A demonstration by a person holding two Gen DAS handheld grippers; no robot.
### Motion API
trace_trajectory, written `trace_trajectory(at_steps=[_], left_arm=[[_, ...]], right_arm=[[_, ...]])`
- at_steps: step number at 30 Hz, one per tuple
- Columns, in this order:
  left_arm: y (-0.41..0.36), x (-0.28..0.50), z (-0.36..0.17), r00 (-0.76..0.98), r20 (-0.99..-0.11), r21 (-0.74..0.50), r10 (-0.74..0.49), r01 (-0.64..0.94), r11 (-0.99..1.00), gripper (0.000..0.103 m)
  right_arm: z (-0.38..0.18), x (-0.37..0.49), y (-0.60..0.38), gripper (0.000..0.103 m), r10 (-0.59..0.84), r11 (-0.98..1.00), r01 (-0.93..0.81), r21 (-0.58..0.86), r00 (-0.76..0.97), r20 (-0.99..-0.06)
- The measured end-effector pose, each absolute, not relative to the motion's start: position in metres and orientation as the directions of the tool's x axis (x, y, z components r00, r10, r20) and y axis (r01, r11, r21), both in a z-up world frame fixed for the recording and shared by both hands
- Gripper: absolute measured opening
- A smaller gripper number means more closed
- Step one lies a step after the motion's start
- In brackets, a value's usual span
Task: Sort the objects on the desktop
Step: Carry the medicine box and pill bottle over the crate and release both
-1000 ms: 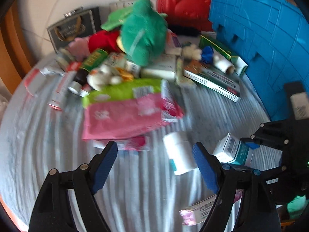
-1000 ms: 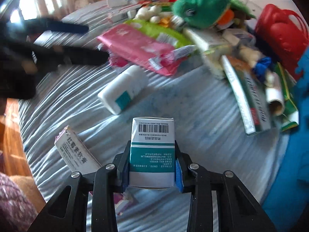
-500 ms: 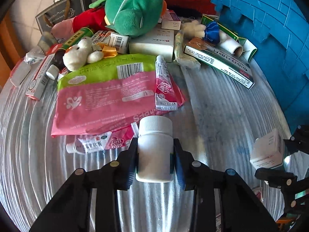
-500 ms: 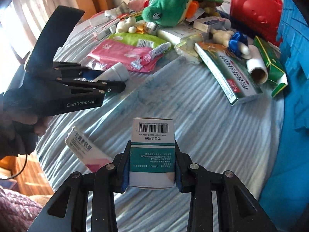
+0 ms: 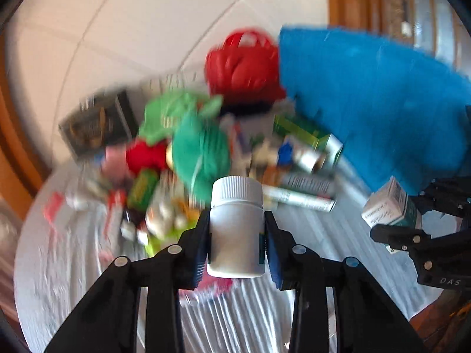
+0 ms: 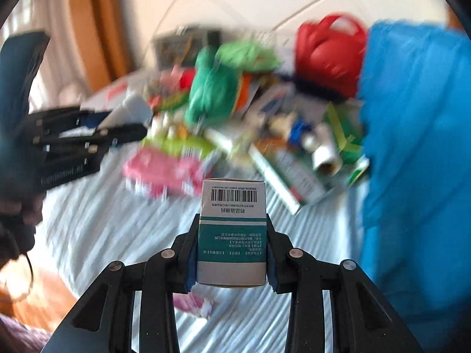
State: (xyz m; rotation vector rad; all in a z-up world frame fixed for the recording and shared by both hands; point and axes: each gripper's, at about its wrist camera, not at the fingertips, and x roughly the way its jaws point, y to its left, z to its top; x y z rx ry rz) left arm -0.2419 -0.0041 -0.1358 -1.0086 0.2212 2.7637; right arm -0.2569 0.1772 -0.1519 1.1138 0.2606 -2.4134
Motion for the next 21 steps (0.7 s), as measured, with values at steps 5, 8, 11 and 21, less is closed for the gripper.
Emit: trace_trajectory(at_steps=[5, 8, 11, 21], left_arm=[[0.019, -0.237, -0.080, -0.803, -0.542, 0.085, 0.247, -0.344, -0.935, 0.034], [0.040, -0.235, -0.049, -0.811, -0.484, 0.083, 0.329, -0.417, -0.905, 0.034], [0.066, -0.231, -0.021, -0.812, -0.437, 0.087, 0.387, -0.466, -0.881, 0.034], [0.200, -0.228, 0.047, -0.812, -0.332, 0.102, 0.480, -0.537, -0.837, 0.034]], right_arm=[[-0.074, -0.237, 0.189, 0.035, -0.264, -0.935, 0.354, -0.019, -0.730, -0.631], [-0.028, -0.223, 0.206, 0.035, -0.192, -0.968, 0.250, -0.032, -0.811, -0.553], [0.013, -0.208, 0.230, 0.035, -0.147, -0.985, 0.174, -0.015, -0.872, -0.468], [0.083, -0.182, 0.357, 0.035, 0.060, -0.998, -0.051, -0.037, -0.940, -0.336]])
